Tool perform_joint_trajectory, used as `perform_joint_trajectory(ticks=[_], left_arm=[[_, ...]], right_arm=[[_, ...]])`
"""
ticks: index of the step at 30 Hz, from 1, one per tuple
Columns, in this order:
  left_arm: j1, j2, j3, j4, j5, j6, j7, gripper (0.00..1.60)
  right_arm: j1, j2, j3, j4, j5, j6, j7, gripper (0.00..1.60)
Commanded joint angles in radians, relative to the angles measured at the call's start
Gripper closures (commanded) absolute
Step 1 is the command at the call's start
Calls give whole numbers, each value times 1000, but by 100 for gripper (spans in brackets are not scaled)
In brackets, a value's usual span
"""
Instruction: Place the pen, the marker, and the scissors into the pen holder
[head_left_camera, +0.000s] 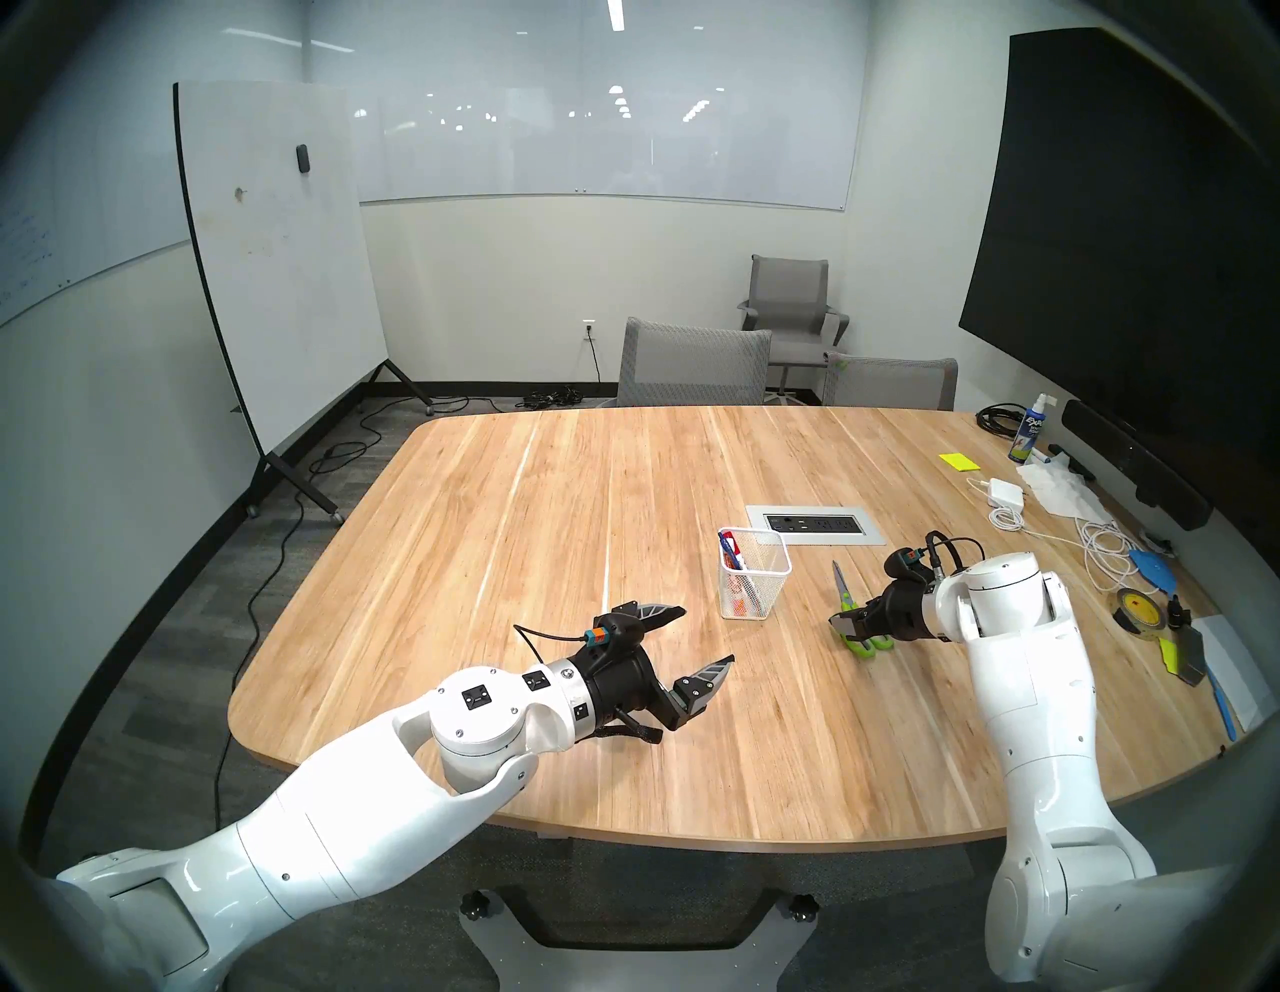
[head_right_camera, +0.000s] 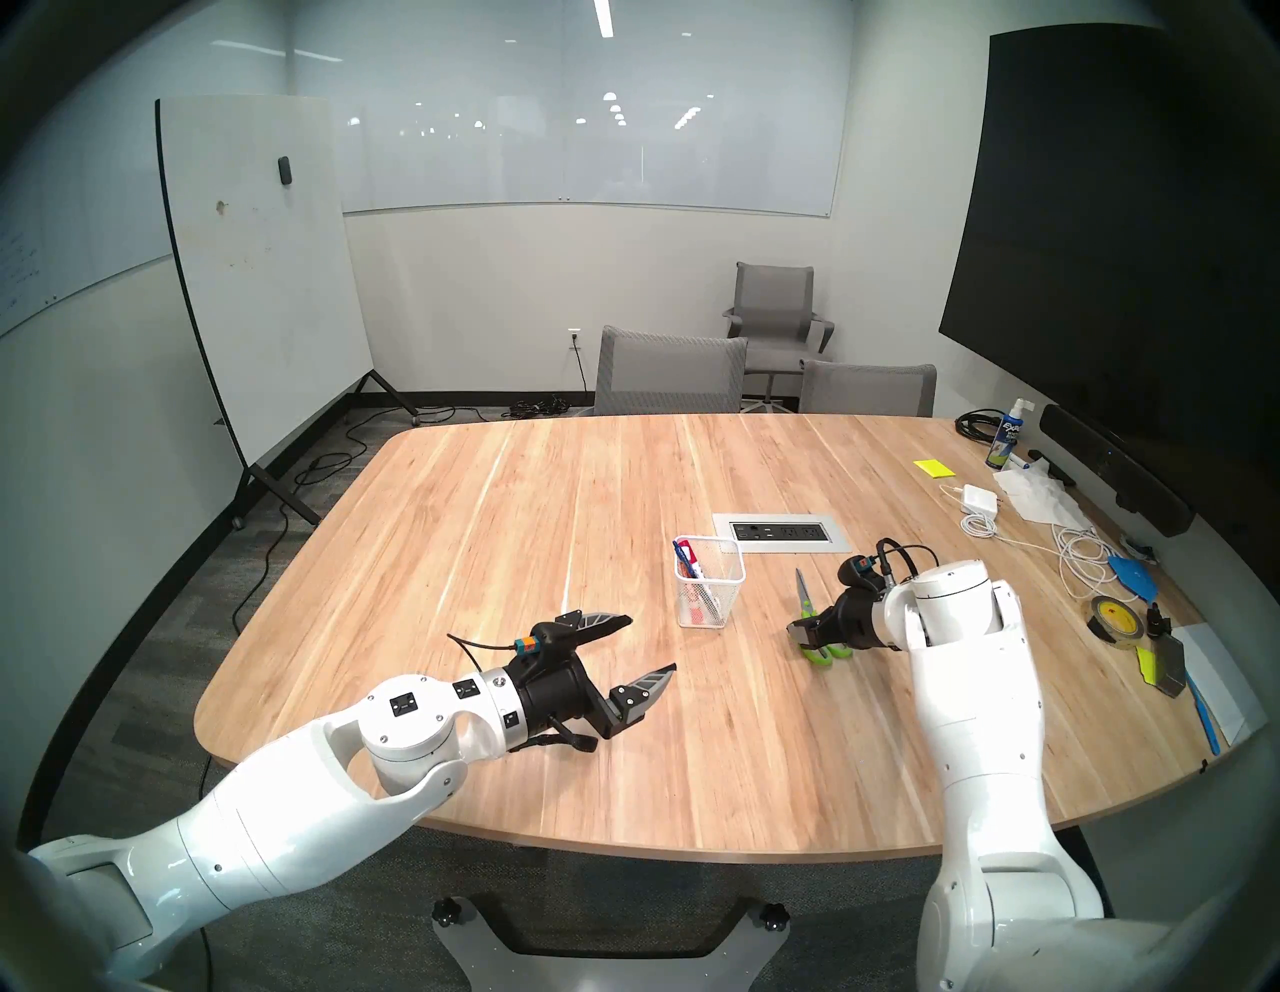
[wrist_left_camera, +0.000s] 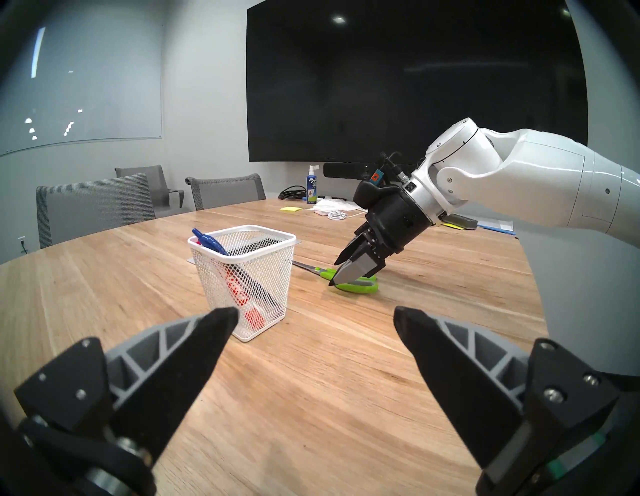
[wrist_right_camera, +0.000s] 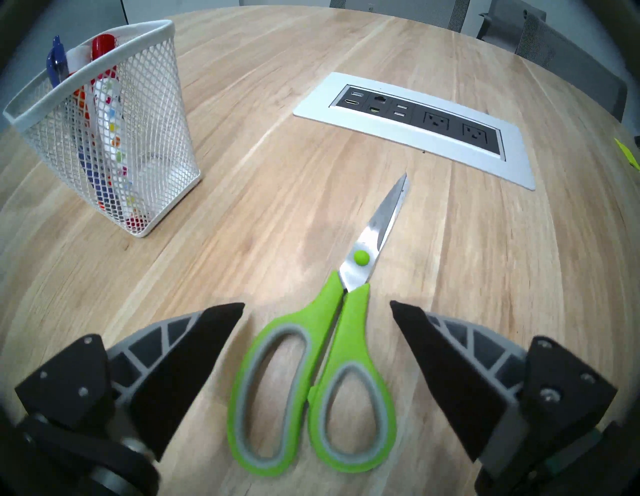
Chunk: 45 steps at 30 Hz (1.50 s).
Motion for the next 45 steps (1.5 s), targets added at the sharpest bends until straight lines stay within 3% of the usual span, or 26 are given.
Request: perform_joint_trajectory(ticks=[1,18,21,23,34,45], left_arm=[[4,1,-4,-25,2,-14,2,0],[4,4,-4,-34,1,-5,2,0],[3,4,-5,-35,2,-5,2,0],[3,5,-5,-37,2,-4,3,0],[7,7,-5,-44,5,-9,8,0],[11,10,-6,-50,7,-14,12,0]], right_arm=[[26,-14,-1,-12,-11,6,-36,0],[68,-35,1,43,-29,19,-77,0],[76,-37,0,53,-32,28,-84,21],[79,-38,0,57,-34,33,-87,26],[96,-41,-1,87,-40,40,-110,38],[101,-45,3,99,-49,36,-124,68]])
